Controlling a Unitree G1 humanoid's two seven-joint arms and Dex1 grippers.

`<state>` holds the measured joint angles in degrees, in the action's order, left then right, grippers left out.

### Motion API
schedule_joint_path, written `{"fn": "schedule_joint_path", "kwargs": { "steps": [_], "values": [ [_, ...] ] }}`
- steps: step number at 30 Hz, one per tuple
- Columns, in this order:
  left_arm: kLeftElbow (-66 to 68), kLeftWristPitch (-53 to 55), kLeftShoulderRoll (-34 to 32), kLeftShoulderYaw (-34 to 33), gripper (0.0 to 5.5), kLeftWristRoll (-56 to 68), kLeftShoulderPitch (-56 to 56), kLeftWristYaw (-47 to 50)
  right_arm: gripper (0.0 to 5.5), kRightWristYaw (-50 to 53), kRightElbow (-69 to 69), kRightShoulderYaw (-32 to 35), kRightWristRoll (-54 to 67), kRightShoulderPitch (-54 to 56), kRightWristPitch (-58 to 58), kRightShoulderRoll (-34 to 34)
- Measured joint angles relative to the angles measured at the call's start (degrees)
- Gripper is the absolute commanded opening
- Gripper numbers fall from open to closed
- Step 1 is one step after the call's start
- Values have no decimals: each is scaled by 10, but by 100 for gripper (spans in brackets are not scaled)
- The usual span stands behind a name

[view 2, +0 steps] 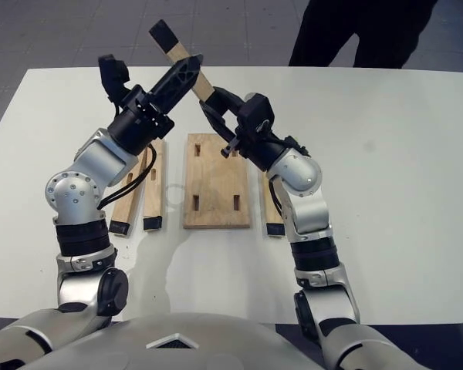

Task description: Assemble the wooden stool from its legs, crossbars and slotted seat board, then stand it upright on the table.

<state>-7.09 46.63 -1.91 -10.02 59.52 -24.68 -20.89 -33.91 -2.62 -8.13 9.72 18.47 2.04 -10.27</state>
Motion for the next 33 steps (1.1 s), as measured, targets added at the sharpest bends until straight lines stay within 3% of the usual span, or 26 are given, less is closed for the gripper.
{"fn": "schedule_joint_path", "kwargs": {
  "steps": [13,33],
  "values": [
    [6,5,-14,-21,442,23,-10,2,129,-4,-19,-10,-4,-35,9,-20],
    [18,-5,-2,-32,111,29,-10,21,129,1,-28,-14,-11,-44,35,-24]
  ]
}}
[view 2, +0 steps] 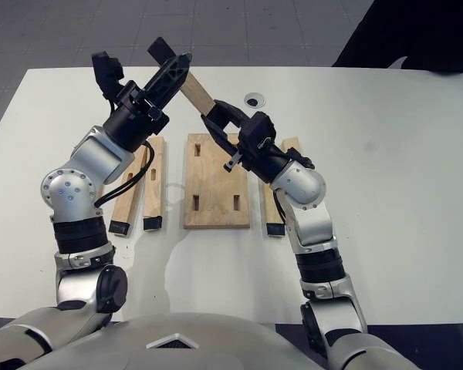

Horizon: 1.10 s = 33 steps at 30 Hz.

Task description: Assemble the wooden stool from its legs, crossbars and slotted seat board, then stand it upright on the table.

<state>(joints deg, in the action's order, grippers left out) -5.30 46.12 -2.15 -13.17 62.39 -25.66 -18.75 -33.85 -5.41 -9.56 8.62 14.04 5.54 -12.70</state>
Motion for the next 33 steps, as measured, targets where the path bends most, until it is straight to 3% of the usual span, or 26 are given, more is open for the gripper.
{"fn": "schedule_joint_path", "kwargs": {
  "steps": [5,16,17,24,33],
  "values": [
    [8,-3,0,-1,53,-2,0,1,129,5,0,-1,-11,0,8,1],
    [25,-24,4,-1,43,-13,-5,0,129,28,-20,-8,-38,-4,-5,3],
    [25,-25,4,0,43,-15,-5,-1,167,28,-21,-8,-38,-4,-8,3],
    [26,-33,-1,7,42,-33,-5,-8,274,18,-36,-16,-16,-4,-89,-3],
    [-11,-51,-55,28,42,-100,-5,-27,282,49,-31,17,-16,13,-155,-17]
  ]
}}
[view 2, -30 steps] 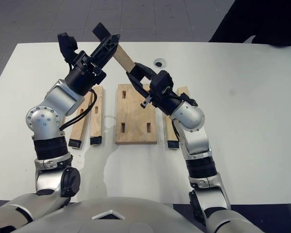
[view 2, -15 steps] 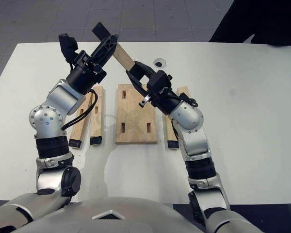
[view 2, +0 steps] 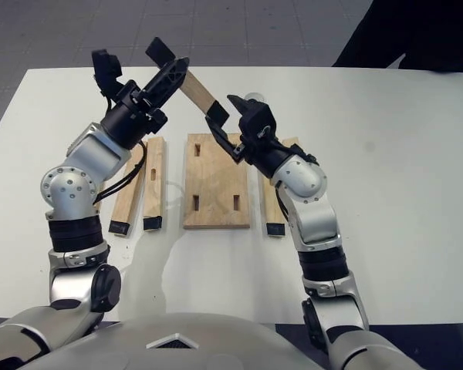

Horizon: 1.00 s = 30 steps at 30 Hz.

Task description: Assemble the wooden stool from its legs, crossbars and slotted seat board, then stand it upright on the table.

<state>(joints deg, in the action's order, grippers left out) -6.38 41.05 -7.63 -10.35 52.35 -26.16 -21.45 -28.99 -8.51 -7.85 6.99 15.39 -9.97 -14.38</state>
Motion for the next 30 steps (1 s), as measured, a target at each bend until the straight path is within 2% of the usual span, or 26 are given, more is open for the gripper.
{"fn": "schedule_joint_path", "kwargs": {
  "steps": [3,10,14,20,22,27,30],
  "values": [
    [-30,-22,-58,-18,42,-66,4,32,282,-5,2,26,0,-14,-6,-39],
    [-201,-6,-101,2,42,-232,88,192,282,-12,19,23,-17,-63,-7,-63],
    [-324,87,-105,30,42,-280,137,264,282,3,21,23,-24,-68,-6,-63],
    [-390,238,-144,15,42,-276,136,262,282,21,19,23,-29,-80,-6,-60],
    [-395,273,-141,-2,42,-262,145,253,282,25,17,22,-32,-83,-9,-60],
    [-387,284,-54,-64,42,-230,195,244,282,37,16,11,-47,-82,-18,-57],
    [-387,273,-52,-70,42,-236,203,244,282,37,15,10,-50,-83,-20,-57]
  ]
}}
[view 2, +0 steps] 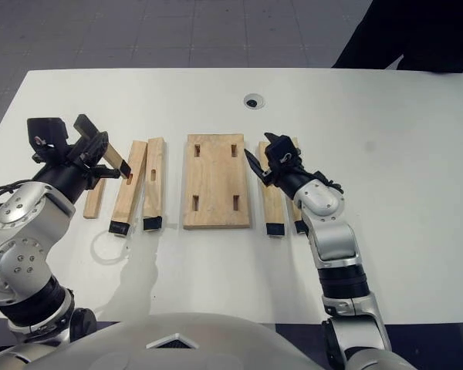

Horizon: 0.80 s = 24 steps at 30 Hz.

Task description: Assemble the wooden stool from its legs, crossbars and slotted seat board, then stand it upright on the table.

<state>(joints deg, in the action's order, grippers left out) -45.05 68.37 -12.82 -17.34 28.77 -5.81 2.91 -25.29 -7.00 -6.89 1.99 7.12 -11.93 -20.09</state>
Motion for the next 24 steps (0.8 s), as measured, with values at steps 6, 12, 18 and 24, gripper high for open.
{"fn": "schedule_joint_path", "kwargs": {
  "steps": [6,12,18,24],
  "values": [
    [-4,-33,-11,27,42,-35,18,1,282,-1,-1,0,0,-1,-2,0],
    [-3,-67,2,57,42,-49,52,-4,282,-2,-1,-1,-2,-1,-2,-1],
    [23,-115,-12,61,42,-73,69,-25,282,-2,-3,-1,-2,-7,-2,-3],
    [44,-147,-10,73,42,-88,81,-36,282,-2,-3,-2,-2,-9,-2,-3]
  ]
}}
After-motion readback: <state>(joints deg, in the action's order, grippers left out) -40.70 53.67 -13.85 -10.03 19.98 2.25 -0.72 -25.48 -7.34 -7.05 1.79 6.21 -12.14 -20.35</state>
